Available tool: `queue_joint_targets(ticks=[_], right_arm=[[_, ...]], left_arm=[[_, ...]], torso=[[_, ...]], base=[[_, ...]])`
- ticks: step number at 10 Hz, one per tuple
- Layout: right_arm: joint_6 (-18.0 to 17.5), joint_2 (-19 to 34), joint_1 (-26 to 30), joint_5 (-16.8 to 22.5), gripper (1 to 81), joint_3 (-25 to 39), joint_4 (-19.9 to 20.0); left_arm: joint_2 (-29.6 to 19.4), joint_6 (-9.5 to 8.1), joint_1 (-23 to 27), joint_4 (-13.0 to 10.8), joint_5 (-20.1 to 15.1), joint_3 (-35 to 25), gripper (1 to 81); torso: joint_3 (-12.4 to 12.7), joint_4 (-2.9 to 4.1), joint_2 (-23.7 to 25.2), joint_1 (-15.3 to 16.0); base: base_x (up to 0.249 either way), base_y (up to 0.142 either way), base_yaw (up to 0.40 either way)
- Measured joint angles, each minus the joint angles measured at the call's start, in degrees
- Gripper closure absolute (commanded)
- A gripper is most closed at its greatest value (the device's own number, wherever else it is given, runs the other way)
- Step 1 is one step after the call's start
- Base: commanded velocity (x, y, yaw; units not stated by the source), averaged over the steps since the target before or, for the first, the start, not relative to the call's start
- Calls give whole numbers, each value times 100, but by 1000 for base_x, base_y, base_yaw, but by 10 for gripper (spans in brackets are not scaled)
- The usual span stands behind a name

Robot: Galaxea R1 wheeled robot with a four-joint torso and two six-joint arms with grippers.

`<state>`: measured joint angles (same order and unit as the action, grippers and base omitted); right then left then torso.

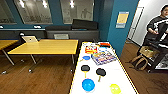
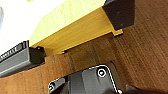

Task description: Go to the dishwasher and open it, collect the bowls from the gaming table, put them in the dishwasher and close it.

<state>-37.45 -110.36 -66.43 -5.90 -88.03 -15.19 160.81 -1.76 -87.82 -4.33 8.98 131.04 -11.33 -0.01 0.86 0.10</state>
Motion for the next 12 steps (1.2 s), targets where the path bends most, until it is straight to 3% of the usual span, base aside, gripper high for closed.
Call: queue_joint_targets(ticks=[3,7,12], right_arm=[[-282,262,521,216,10,261,12],[-616,599,1067,379,10,560,80],[-681,695,1740,561,10,628,690]], left_arm=[[17,2,1,0,5,2,10],[61,0,17,1,5,79,10],[100,2,48,1,22,165,10]], torso=[[-44,0,0,-2],[-490,0,-4,4],[-529,0,-6,4]], base=[[0,0,0],[0,0,0],[0,0,0]])
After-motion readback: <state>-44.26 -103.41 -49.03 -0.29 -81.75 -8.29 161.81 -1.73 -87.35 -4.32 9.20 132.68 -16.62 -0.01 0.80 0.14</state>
